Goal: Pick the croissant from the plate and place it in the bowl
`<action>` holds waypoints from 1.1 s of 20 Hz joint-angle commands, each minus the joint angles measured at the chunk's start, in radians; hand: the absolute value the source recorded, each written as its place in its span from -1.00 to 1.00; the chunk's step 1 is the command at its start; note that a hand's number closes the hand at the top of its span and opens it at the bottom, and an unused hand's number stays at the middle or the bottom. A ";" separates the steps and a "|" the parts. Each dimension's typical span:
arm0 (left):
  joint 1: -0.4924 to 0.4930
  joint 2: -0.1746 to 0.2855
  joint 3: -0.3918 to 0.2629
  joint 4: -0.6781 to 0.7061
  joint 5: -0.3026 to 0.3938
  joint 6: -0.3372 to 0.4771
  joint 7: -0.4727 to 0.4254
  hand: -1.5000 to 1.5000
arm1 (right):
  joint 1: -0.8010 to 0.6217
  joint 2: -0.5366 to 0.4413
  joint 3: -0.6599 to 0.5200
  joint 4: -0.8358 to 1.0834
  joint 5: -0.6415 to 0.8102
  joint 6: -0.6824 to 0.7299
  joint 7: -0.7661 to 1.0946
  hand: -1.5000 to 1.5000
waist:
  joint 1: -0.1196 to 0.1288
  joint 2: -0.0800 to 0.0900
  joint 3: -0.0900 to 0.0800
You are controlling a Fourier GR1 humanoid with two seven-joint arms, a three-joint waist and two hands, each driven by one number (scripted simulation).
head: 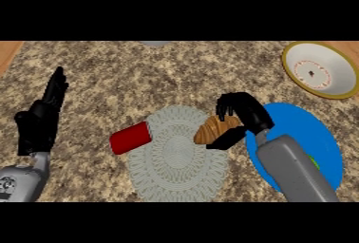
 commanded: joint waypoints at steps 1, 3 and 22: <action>-0.027 0.010 0.027 0.001 0.018 -0.010 0.025 0.00 | -0.011 0.111 -0.050 -0.168 0.025 -0.151 0.235 1.00 | -0.006 0.006 0.007; 0.012 0.020 0.022 -0.020 0.015 -0.027 0.000 0.00 | -0.013 0.085 -0.077 -0.248 0.073 -0.185 0.340 1.00 | 0.009 0.010 0.007; 0.022 -0.067 0.019 -0.059 -0.060 -0.045 -0.014 0.00 | -0.109 -0.168 -0.543 -0.037 0.020 -0.275 0.175 1.00 | 0.053 0.030 0.010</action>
